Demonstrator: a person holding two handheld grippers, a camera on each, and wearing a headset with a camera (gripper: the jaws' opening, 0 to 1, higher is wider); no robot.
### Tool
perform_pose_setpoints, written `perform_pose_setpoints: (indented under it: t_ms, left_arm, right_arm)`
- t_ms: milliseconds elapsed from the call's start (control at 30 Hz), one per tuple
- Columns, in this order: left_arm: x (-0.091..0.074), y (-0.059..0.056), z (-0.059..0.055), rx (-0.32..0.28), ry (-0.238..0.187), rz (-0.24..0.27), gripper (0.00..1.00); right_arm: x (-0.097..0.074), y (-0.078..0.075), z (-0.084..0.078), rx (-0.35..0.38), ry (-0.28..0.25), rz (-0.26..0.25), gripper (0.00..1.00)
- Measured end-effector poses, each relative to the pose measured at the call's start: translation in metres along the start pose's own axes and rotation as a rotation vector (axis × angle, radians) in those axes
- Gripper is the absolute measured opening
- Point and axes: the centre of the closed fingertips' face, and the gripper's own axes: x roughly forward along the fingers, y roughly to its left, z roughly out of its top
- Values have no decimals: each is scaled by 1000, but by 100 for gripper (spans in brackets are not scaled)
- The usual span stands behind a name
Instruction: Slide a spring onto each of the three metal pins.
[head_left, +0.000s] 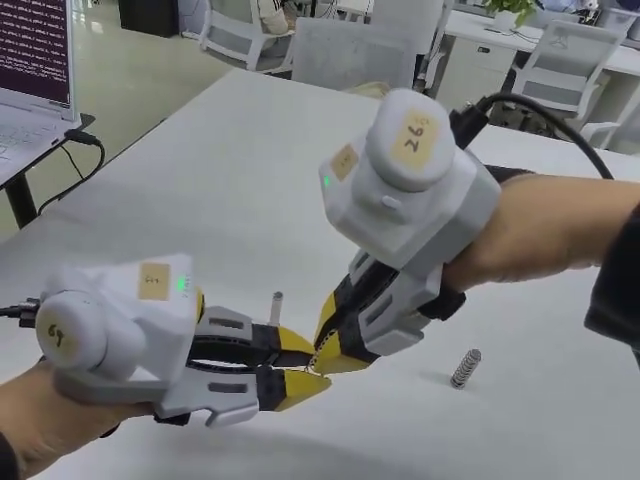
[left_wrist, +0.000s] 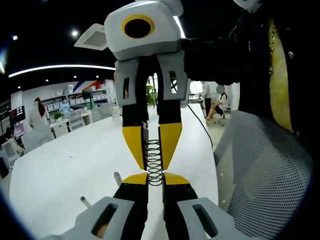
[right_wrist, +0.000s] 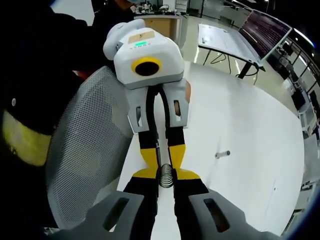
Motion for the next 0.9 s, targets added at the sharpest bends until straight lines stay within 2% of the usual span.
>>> perform_pose_setpoints:
  t_ms: [200,400,667,900]
  left_arm:
    - [0,0,-2,-30,0,-2,3]
    - [-1,1,-6,-30,19,5,5]
    - [-2,2,-8,-75,20,14,16]
    - [-4,4,-7,-144,3,22,31]
  right_arm:
    - [1,1,1,-4,10,5,8]
    - [2,0,-1,-7,14,8,8]
    - [1,-2,-1,-9,9,4,8]
    - [-1,-4,-1,-6,6,1,8]
